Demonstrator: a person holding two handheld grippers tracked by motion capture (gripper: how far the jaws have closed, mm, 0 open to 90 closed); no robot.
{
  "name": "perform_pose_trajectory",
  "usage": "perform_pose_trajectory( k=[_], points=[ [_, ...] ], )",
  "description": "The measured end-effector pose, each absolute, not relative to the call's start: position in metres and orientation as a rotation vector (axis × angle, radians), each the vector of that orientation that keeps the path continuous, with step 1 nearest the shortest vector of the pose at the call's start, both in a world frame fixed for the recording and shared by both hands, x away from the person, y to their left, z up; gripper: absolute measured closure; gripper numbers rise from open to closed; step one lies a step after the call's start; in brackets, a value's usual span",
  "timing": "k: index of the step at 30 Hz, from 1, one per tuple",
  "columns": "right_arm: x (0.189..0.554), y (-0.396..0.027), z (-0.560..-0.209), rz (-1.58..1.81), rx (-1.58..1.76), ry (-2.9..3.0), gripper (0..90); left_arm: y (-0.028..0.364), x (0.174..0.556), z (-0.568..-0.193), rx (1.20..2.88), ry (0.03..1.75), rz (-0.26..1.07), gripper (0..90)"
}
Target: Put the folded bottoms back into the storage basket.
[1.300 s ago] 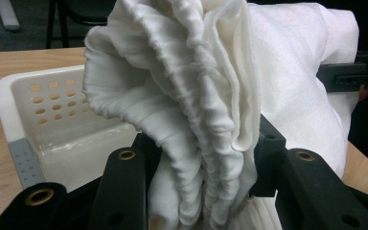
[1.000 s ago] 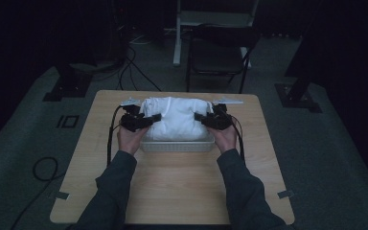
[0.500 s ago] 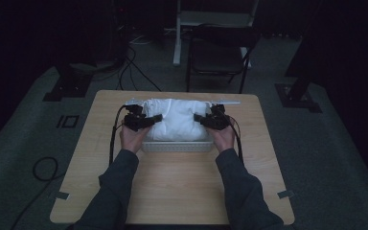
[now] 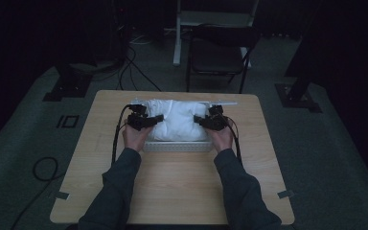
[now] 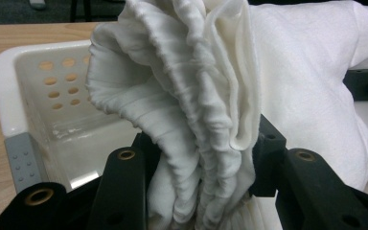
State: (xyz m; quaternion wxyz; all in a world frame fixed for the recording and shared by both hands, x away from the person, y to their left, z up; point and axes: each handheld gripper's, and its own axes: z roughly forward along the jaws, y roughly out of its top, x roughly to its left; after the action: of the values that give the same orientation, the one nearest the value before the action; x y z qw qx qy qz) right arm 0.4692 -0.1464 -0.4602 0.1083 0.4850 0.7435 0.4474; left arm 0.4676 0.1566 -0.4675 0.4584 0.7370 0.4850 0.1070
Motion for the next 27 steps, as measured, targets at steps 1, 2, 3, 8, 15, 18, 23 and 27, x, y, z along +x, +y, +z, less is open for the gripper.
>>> perform_pose_trajectory(
  k=[1,2,3,8,15,18,23,27],
  points=[
    [0.47,-0.146,-0.461,1.311,1.428,2.188,64.5,0.156,0.468,-0.468,1.819,1.197,0.265,59.3],
    [0.47,-0.146,-0.462,1.305,1.429,2.189,64.5,0.156,0.468,-0.469,1.824,1.2,0.268,59.2],
    [0.47,-0.146,-0.462,1.299,1.43,2.191,64.4,0.155,0.468,-0.469,1.827,1.202,0.271,59.2],
    [0.47,-0.142,-0.466,1.239,1.425,2.202,64.3,0.151,0.468,-0.472,1.866,1.217,0.293,58.8],
    [0.472,-0.14,-0.472,1.216,1.444,2.227,63.7,0.146,0.466,-0.472,1.919,1.256,0.337,55.8],
    [0.472,-0.139,-0.475,1.195,1.449,2.234,62.7,0.144,0.467,-0.473,1.947,1.295,0.344,52.1],
    [0.474,-0.137,-0.48,1.099,1.47,2.234,42.5,0.152,0.469,-0.475,1.949,1.368,0.376,38.8],
    [0.472,-0.14,-0.474,1.041,1.459,2.161,32.9,0.159,0.468,-0.474,1.91,1.38,0.388,36.2]
  ],
)
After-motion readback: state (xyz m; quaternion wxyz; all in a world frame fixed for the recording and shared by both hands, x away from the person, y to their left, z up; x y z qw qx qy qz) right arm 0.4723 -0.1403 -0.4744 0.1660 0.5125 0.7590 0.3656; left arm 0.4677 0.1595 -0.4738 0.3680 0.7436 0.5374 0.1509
